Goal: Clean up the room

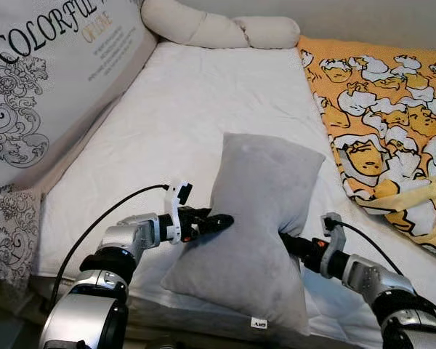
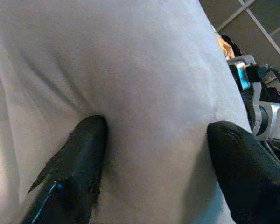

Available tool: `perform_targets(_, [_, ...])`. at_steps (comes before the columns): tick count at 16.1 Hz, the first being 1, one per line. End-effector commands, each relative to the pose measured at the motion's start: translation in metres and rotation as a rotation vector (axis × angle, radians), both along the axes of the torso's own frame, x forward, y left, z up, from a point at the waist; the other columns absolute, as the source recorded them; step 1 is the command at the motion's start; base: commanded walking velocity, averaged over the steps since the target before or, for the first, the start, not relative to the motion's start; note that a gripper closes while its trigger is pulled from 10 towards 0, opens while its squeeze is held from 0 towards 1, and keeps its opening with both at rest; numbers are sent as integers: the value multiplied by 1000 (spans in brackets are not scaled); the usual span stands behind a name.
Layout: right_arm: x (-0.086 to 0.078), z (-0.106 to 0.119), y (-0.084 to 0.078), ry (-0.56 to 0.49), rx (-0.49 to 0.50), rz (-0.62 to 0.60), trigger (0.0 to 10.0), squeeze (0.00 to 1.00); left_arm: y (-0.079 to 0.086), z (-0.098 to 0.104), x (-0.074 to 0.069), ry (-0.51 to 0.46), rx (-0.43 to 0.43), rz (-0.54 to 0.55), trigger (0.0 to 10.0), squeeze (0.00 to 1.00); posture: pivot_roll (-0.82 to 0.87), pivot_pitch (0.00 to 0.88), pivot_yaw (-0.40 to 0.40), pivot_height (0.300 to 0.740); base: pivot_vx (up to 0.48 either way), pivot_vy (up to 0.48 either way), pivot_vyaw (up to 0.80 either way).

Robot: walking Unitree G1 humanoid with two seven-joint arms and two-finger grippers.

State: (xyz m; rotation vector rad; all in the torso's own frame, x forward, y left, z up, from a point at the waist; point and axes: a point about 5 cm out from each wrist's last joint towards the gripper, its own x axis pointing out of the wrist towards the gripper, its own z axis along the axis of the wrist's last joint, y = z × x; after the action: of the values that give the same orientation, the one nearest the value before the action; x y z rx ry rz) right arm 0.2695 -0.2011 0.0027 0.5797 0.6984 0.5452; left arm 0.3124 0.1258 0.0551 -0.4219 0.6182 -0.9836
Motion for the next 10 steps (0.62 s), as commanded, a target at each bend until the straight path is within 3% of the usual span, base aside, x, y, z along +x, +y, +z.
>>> perform_targets(1, [4,1,7,-2,-9,6,0,0,-4,2,0,-8,14,-29,0,0,-74,0,7,740,0,0,0])
perform_targets(10, [22,17,16,-8,58,5,0,0,-8,9,2,-31,-7,-54,0,0,-63,0,0,740,0,0,0])
